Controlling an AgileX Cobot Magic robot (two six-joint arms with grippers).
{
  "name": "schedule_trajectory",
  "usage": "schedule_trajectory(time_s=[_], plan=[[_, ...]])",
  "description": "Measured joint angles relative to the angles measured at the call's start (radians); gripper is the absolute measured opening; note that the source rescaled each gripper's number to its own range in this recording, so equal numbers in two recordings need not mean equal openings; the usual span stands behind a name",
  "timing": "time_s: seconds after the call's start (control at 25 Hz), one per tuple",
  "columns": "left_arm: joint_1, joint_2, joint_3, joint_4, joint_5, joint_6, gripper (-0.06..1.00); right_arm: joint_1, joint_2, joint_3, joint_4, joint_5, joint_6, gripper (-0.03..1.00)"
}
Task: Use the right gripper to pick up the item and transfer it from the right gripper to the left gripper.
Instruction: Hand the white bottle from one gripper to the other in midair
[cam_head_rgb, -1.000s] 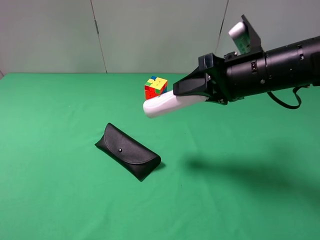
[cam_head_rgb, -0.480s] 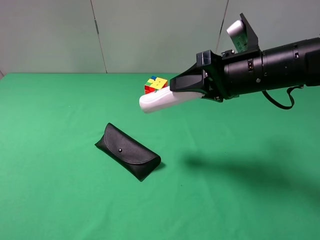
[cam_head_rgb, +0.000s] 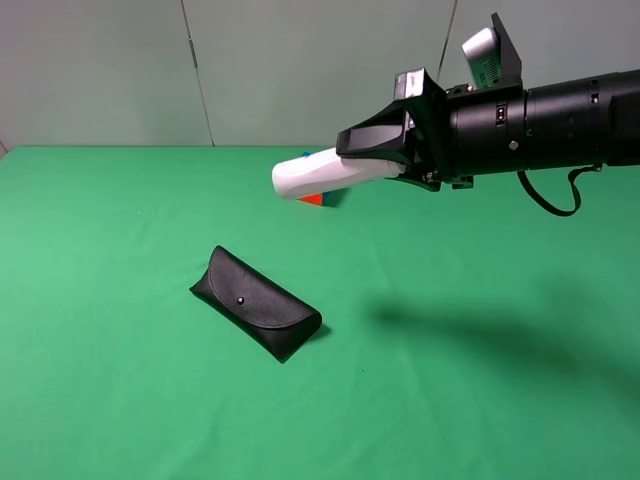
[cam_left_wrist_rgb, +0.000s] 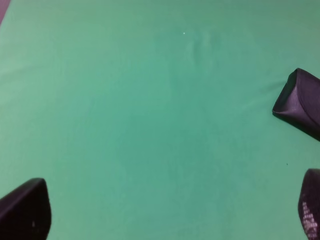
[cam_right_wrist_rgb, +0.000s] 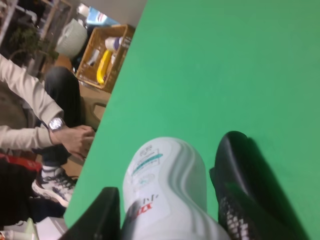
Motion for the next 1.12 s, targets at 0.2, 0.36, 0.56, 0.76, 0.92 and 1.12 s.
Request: schedule_trajectory(time_s=[0.2, 0.36, 0.56, 0.76, 0.92, 1.12], plan=[[0.000, 0.000, 0.000, 0.000, 0.000, 0.000, 0.98, 0.000, 0.000, 0.000, 0.018, 0.000, 0.000, 0.00], [0.000, 0.000, 0.000, 0.000, 0.000, 0.000, 0.98, 0.000, 0.000, 0.000, 0.028, 0.012, -0.004, 0.00], [0.000, 0.000, 0.000, 0.000, 0.000, 0.000, 0.98, 0.000, 0.000, 0.000, 0.028, 0.034, -0.009, 0.00], [0.000, 0.000, -0.001, -0.013, -0.004, 0.020, 0.98, 0.000, 0.000, 0.000, 0.028, 0.048, -0.012, 0.00], [0.000, 0.013, -0.015, -0.143, -0.097, 0.099, 0.98, 0.000, 0.000, 0.000, 0.028, 0.048, -0.013, 0.00], [0.000, 0.131, -0.018, -0.444, -0.233, 0.324, 0.98, 0.000, 0.000, 0.000, 0.028, 0.048, -0.016, 0.00]])
